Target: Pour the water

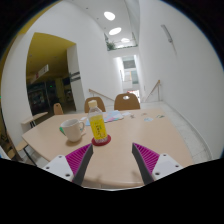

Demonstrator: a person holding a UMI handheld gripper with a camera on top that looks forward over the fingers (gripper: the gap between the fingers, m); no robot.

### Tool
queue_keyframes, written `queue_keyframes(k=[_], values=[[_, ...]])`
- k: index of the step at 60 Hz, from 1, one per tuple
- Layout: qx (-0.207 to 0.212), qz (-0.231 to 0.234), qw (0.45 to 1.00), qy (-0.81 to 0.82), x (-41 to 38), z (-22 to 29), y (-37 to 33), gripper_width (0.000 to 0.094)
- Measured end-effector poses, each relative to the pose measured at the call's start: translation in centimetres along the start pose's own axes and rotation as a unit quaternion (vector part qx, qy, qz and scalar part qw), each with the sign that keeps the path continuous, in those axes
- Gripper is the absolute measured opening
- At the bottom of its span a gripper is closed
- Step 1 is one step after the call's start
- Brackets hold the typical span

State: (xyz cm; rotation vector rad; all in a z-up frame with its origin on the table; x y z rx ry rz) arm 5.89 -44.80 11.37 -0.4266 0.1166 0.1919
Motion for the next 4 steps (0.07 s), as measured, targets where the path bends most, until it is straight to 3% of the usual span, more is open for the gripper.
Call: queue_keyframes(k=[4], values=[[0.0,-0.024,1.0,-0.009,0.38,-0.78,-1.26,0.0858]])
Point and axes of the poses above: the point between the fingertips, and its own axes, seen from behind it with the camera up: x to the right, z up, y forward, the way the camera looks, the point moved 8 cm from there along -y, backward, against the way the camera looks, and after that the axes turned 5 degrees about -x, right-handed, at the moved point
